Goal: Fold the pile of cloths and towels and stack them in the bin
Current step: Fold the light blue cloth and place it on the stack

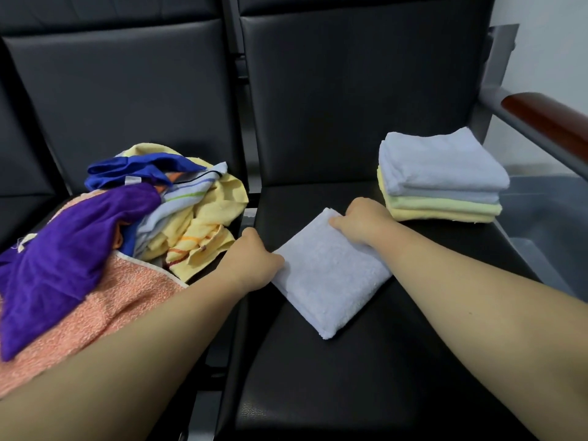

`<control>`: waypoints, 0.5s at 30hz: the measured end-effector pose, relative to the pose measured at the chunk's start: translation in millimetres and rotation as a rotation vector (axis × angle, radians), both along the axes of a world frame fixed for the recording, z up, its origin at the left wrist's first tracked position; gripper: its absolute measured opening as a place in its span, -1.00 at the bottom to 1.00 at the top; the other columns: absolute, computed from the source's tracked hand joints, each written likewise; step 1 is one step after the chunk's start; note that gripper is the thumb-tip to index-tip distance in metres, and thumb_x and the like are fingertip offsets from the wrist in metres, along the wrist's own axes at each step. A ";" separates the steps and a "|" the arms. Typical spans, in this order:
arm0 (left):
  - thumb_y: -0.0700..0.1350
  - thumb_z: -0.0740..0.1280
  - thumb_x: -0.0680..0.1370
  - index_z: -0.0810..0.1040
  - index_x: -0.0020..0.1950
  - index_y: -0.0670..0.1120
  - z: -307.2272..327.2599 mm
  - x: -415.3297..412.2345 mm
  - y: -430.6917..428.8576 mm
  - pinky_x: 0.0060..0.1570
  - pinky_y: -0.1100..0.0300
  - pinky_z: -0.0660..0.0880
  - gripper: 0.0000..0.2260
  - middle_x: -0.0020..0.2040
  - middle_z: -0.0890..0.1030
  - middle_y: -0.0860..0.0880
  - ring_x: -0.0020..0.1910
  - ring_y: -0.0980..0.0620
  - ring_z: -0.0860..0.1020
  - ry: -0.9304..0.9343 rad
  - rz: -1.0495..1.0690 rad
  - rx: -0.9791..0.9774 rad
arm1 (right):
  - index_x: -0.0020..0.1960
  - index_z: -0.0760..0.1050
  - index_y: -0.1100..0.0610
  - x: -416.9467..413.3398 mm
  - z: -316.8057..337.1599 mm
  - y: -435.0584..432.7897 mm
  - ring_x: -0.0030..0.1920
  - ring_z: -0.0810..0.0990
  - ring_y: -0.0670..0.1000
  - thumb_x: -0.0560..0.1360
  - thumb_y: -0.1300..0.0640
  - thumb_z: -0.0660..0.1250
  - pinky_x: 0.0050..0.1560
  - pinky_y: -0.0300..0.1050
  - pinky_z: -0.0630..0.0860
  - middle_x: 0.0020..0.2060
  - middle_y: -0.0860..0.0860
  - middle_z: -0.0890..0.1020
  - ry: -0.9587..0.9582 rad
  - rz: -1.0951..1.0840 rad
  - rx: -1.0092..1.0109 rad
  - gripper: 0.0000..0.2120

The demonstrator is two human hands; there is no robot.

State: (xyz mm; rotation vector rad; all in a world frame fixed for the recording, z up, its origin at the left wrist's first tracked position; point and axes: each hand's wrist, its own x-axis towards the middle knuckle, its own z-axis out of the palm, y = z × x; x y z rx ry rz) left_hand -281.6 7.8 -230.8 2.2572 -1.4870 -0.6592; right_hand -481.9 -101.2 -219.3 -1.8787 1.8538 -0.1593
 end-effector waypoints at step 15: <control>0.02 0.28 0.57 0.46 0.04 -0.04 34.1 -36.8 -13.8 -0.13 -0.11 0.60 -0.84 0.01 0.60 -0.18 -0.10 -0.15 0.59 0.508 0.234 -0.313 | 0.19 0.40 0.03 -64.2 30.6 25.8 0.02 0.54 -0.01 0.63 -0.16 0.26 -0.05 -0.03 0.45 0.05 -0.05 0.54 -0.355 0.093 -0.016 -0.70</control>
